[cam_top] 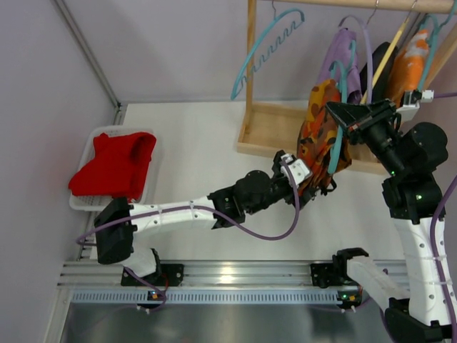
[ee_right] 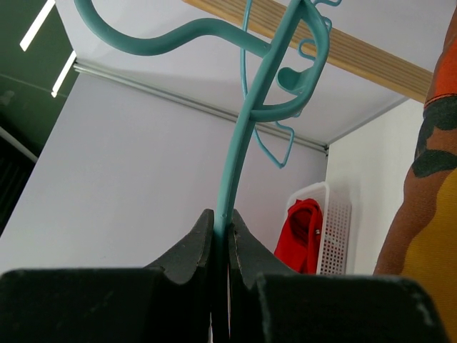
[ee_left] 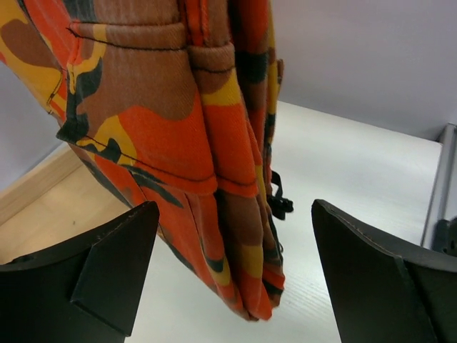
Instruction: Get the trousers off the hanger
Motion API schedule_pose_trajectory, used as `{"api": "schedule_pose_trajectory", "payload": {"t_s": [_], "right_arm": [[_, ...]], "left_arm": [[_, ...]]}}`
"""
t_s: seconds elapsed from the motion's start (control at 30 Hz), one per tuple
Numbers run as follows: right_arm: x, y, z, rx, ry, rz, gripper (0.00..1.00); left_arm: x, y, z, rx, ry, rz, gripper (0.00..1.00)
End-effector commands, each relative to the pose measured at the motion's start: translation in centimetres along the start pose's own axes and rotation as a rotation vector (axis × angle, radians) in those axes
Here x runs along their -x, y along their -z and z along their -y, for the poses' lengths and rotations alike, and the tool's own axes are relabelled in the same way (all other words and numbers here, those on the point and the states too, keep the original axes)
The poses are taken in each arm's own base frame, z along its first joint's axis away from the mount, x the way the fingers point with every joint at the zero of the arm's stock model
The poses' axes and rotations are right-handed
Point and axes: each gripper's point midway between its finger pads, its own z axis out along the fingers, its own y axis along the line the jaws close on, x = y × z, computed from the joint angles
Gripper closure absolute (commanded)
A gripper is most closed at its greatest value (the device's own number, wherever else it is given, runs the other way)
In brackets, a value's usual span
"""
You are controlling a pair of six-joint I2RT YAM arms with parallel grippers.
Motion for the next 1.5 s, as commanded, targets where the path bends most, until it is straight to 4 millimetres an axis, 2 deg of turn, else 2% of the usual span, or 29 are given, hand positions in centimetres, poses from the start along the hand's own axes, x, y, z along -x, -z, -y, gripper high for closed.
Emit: {"api": "schedule_pose_trajectory", "payload": {"t_s": [0.0, 0.07, 0.1, 0.2, 0.23, 0.3, 0.33, 0.43, 0.5, 0.53, 0.7, 0.83, 0.87, 0.9, 0.97, 1.0, 1.03, 1.07, 1.13, 1.23, 1.27, 1.3, 1.37, 1.4, 1.47], "right_arm": [[1.7, 3.2, -8.2, 0.280, 0.086, 0.099, 1.00], [1.7, 3.2, -8.1, 0.280, 0.085, 0.097, 1.00], [1.7, 3.3, -8.2, 0.281, 0.087, 0.098, 1.00], [1.7, 3.1, -8.1, 0.279, 0.085, 0.095, 1.00], [1.7, 3.1, -8.1, 0.281, 0.087, 0.095, 1.00], [1.6, 3.0, -8.1, 0.283, 0.087, 0.087, 1.00], [1.6, 3.1, -8.1, 0.283, 0.087, 0.087, 1.00], [1.5, 2.9, -7.8, 0.273, 0.088, 0.083, 1.00], [1.3, 2.9, -7.5, 0.267, 0.097, 0.077, 1.00], [1.2, 3.0, -7.3, 0.263, 0.102, 0.073, 1.00], [0.1, 2.6, -4.5, 0.211, 0.158, 0.040, 1.00], [-1.1, 2.3, -1.1, 0.160, 0.196, 0.005, 1.00], [-1.4, 2.2, 0.2, 0.140, 0.207, -0.001, 1.00], [-1.6, 2.1, 0.9, 0.129, 0.215, -0.008, 1.00], [-2.1, 1.9, 2.7, 0.094, 0.223, -0.021, 1.00], [-2.2, 2.0, 3.1, 0.090, 0.228, -0.023, 1.00], [-2.3, 2.0, 3.5, 0.083, 0.232, -0.027, 1.00], [-2.5, 2.0, 4.3, 0.070, 0.242, -0.029, 1.00], [-2.6, 1.9, 5.4, 0.039, 0.250, -0.026, 1.00], [-3.4, 1.4, 8.4, -0.014, 0.241, -0.055, 1.00], [-3.6, 1.2, 9.0, -0.024, 0.234, -0.063, 1.00], [-3.9, 1.2, 9.5, -0.024, 0.231, -0.080, 1.00], [-4.4, 1.1, 11.1, -0.054, 0.220, -0.094, 1.00], [-4.6, 1.2, 11.5, -0.059, 0.223, -0.100, 1.00], [-4.8, 1.2, 12.5, -0.074, 0.240, -0.107, 1.00]], "left_arm": [[3.8, -1.2, -1.3, 0.088, 0.034, 0.118, 0.07], [3.3, -1.9, -1.9, 0.124, 0.032, 0.106, 0.11], [3.1, -2.1, -2.1, 0.133, 0.032, 0.102, 0.19], [3.0, -2.1, -3.0, 0.144, 0.035, 0.100, 0.32], [3.0, -1.8, -3.1, 0.142, 0.033, 0.101, 0.42], [3.1, -1.5, -3.2, 0.145, 0.023, 0.103, 0.55], [3.2, -1.2, -3.6, 0.160, 0.024, 0.104, 0.77], [3.7, -0.7, -4.4, 0.180, 0.024, 0.112, 1.00], [4.1, -0.4, -5.1, 0.200, 0.010, 0.119, 1.00], [5.0, -0.1, -5.5, 0.208, 0.012, 0.136, 1.00], [8.5, 1.5, -7.5, 0.268, 0.036, 0.174, 1.00], [13.4, 3.5, -9.5, 0.311, 0.048, 0.242, 1.00], [13.7, 3.8, -9.9, 0.320, 0.046, 0.233, 1.00], [15.2, 4.3, -10.4, 0.333, 0.055, 0.257, 1.00], [16.4, 5.0, -11.6, 0.354, 0.061, 0.263, 1.00], [17.2, 5.4, -12.1, 0.364, 0.064, 0.275, 1.00], [19.2, 6.1, -12.8, 0.369, 0.068, 0.313, 1.00], [20.0, 6.4, -13.0, 0.369, 0.061, 0.323, 1.00], [22.8, 7.6, -13.1, 0.360, 0.060, 0.383, 1.00], [26.1, 8.9, -12.9, 0.336, 0.059, 0.450, 1.00], [26.8, 9.2, -13.0, 0.333, 0.062, 0.463, 1.00], [28.5, 10.0, -13.2, 0.337, 0.067, 0.499, 1.00], [29.9, 10.5, -13.4, 0.341, 0.050, 0.527, 1.00], [31.9, 11.6, -13.6, 0.349, 0.052, 0.573, 1.00], [33.5, 12.3, -13.9, 0.361, 0.037, 0.603, 1.00]]}}
